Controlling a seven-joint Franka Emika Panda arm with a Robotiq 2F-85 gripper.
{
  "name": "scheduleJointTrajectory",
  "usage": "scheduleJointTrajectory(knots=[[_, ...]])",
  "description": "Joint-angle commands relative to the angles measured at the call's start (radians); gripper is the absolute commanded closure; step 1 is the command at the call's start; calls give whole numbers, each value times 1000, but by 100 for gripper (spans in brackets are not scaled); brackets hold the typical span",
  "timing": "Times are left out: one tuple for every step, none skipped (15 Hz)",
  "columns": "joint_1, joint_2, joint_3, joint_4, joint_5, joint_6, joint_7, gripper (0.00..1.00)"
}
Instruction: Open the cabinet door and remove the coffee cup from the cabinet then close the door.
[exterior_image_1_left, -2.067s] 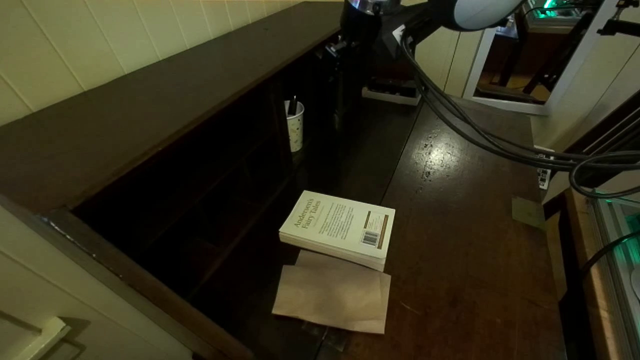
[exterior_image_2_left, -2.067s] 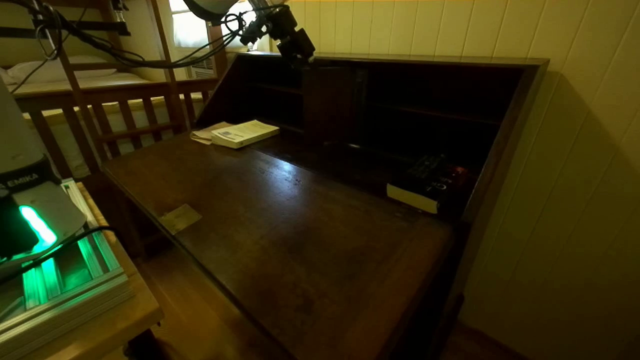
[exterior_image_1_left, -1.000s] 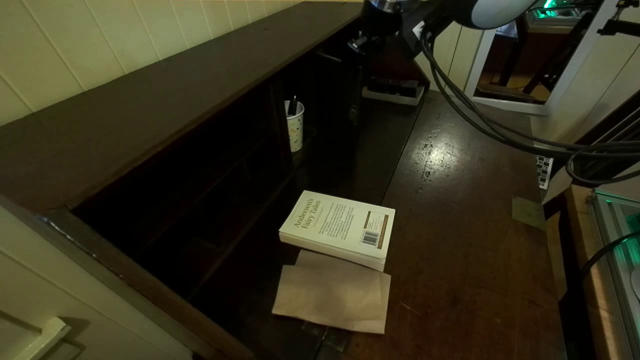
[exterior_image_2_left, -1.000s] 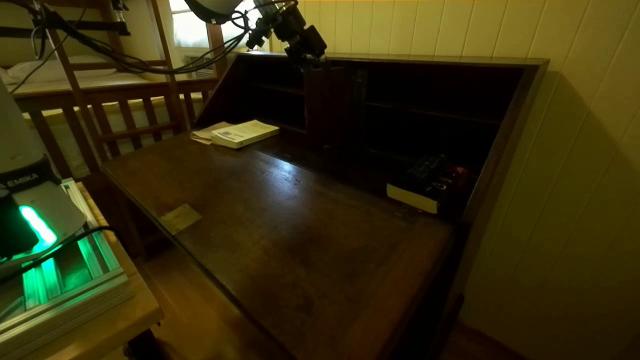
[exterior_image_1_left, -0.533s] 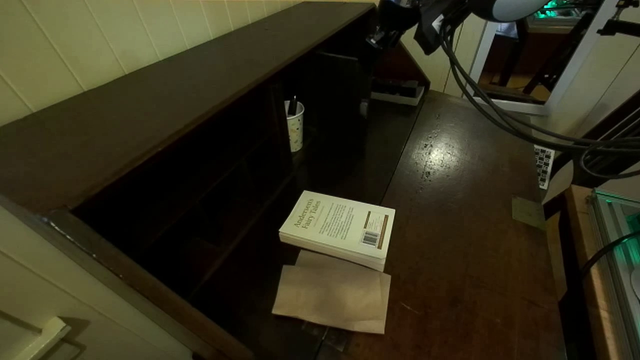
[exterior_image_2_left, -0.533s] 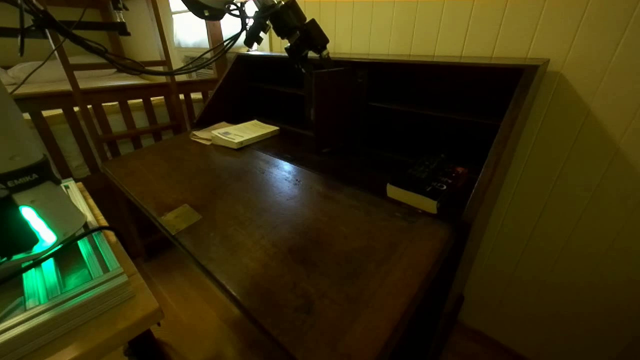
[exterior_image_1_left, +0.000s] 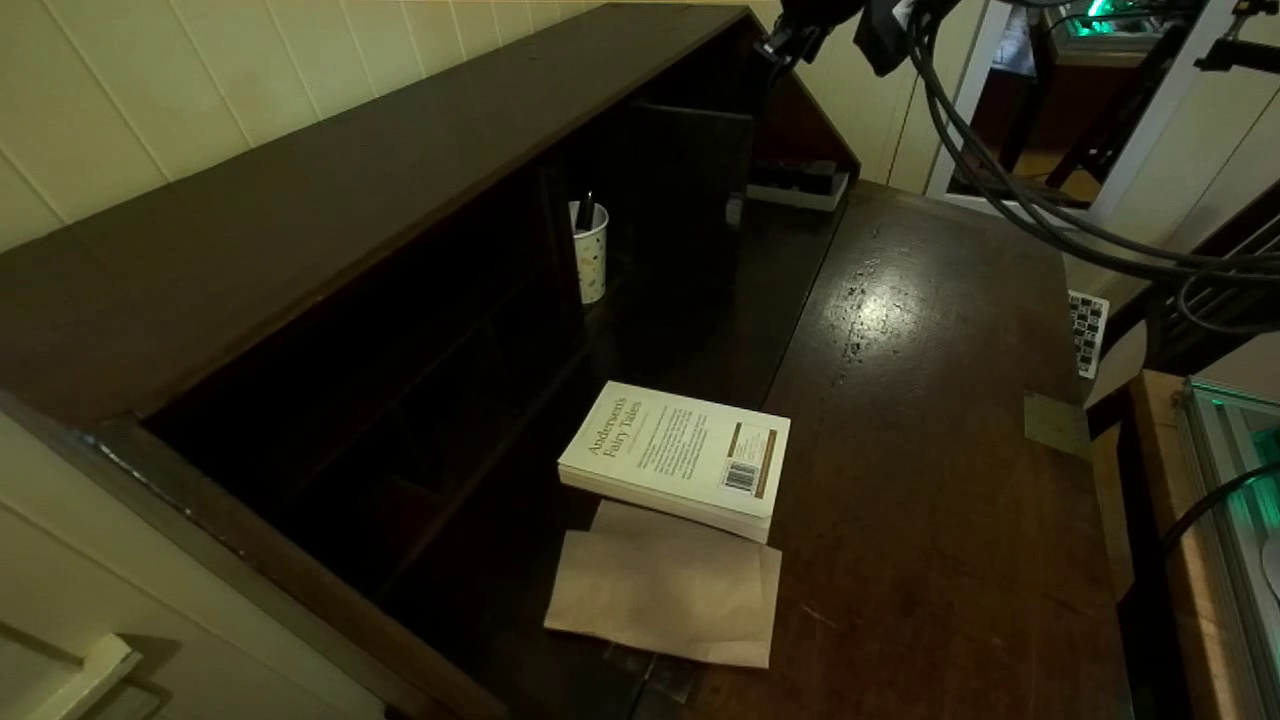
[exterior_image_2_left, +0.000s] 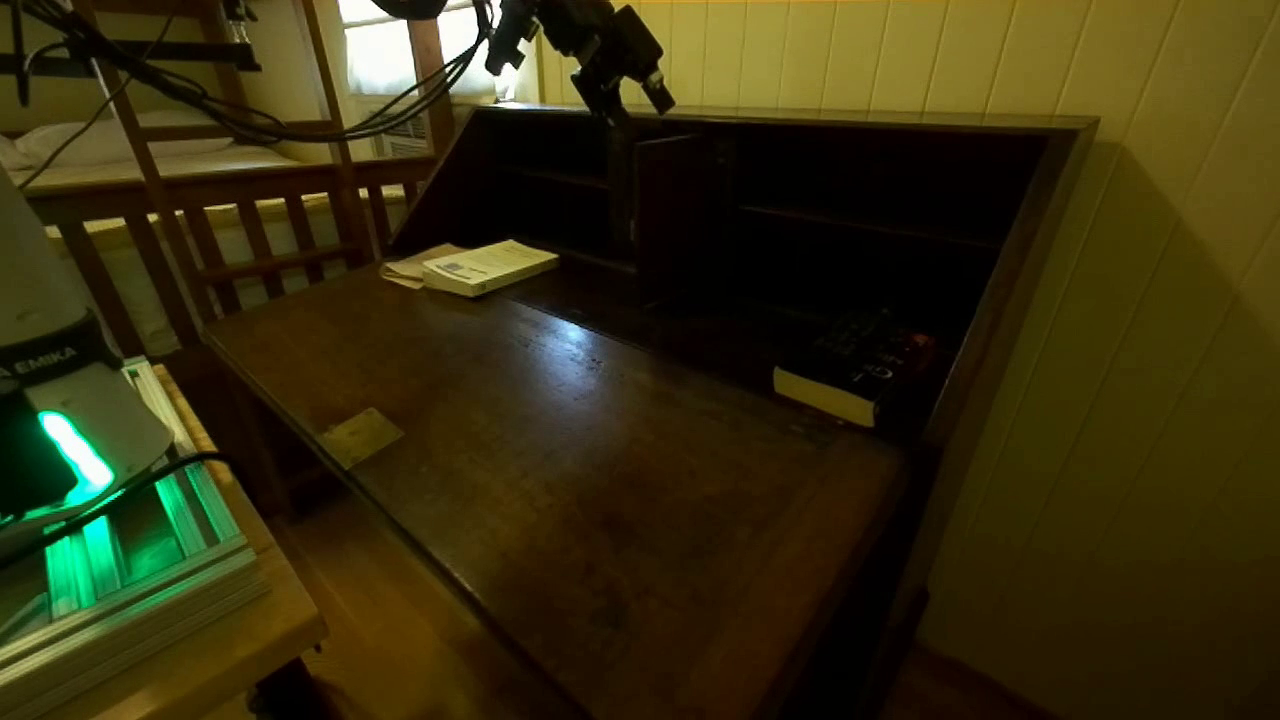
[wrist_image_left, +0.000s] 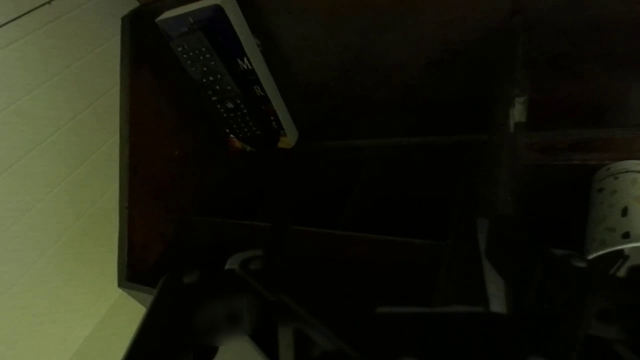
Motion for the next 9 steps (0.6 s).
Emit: scheduleJointTrajectory(knots=[[-6, -80, 36, -38, 82, -19, -28, 0], [-1, -96, 47, -40, 111, -22, -29, 0], [3, -111, 60, -38, 139, -34, -28, 0], [8, -121, 76, -36, 170, -39, -21, 0], [7, -125, 94, -28, 181, -47, 2, 0], [9, -122, 111, -20, 211, -56, 7, 0], [8, -114, 126, -9, 231, -63, 25, 0], [3, -99, 142, 5, 245, -71, 55, 0], [2, -90, 153, 14, 264, -79, 77, 0]])
